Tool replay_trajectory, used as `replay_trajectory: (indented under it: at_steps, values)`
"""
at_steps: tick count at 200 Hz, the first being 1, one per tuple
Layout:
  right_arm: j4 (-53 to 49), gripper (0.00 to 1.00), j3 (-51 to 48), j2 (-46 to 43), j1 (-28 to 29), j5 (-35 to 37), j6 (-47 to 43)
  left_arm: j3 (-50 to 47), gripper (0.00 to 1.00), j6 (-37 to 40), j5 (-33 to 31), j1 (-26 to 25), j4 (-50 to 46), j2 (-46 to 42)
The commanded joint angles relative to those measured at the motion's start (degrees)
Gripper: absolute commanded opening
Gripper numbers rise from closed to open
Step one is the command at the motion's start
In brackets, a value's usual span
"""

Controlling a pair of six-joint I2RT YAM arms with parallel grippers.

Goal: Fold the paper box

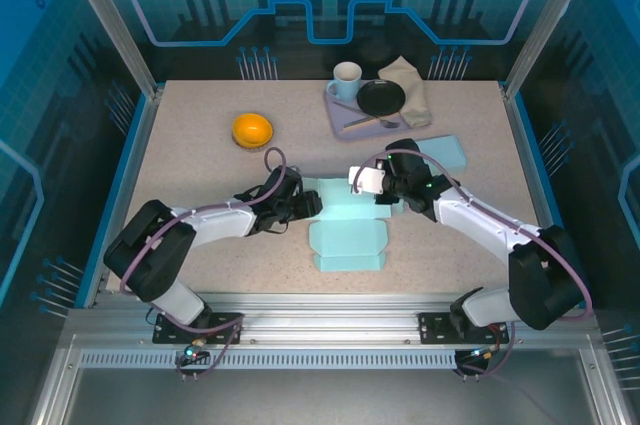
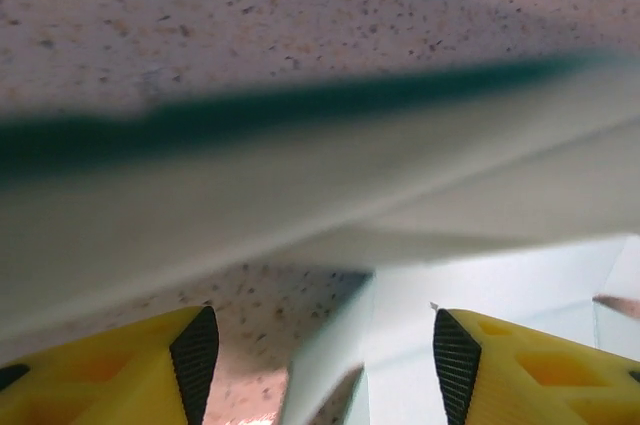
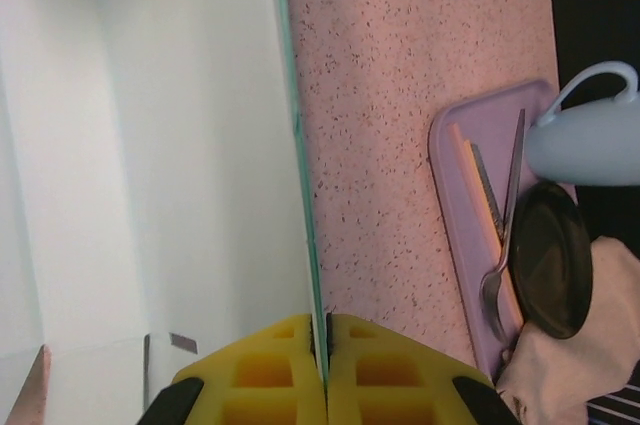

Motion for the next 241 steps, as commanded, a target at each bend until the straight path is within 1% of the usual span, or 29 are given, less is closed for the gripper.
replay_trajectory:
  at_steps: [1,23,49,81,96,106,123,147,166,179,208,241]
  values:
    - [-1.9,0.00,6.5,1.7,-2.2,-6.3,7.2,0.6,0.62,-2.6,3.8,0.2,4.6,2.1]
    - [-4.1,0.00,8.1,4.1,-3.9,-7.3,8.7,0.0,0.61,-2.3,3.8,0.2,6.0,1.9]
    - [-5.9,0.00,10.2,7.7,-4.8,-5.5,9.7,-3.4,0.61,-1.3,3.7,0.2,9.2,-3.1]
    - [-6.5,0.00,11.6,10.5,-5.8,-4.9,11.3,-8.8,0.62,3.8,0.4,0.1,11.4,-12.9]
    - [-7.2,0.00,12.5,11.7,-6.1,-4.4,11.8,-10.1,0.62,7.6,-0.1,0.1,10.3,-16.3]
    - [-7.4,0.00,12.7,11.9,-6.1,-4.6,12.0,-9.7,0.62,9.6,-0.1,0.2,7.8,-17.2]
    - [-7.4,0.00,12.5,11.8,-6.1,-5.8,12.1,-7.7,0.60,11.4,1.8,0.2,3.6,-16.6]
    - [-7.4,0.00,12.2,11.6,-5.9,-6.1,12.0,-4.7,0.55,12.7,5.1,0.2,1.0,-14.1]
    - [-7.5,0.00,12.0,11.2,-6.0,-6.3,11.8,-1.0,0.54,14.8,4.1,0.5,-3.0,-10.9]
    - [-7.6,0.00,11.8,10.8,-5.9,-6.7,11.5,1.9,0.52,16.1,4.1,1.6,-5.7,-8.4]
    - [-7.6,0.00,11.5,10.1,-5.9,-6.9,11.1,4.7,0.52,18.1,5.1,5.3,-7.0,-5.4]
    - [-7.4,0.00,11.5,10.3,-5.9,-6.5,11.2,7.5,0.53,19.1,5.2,5.9,-9.9,-2.3]
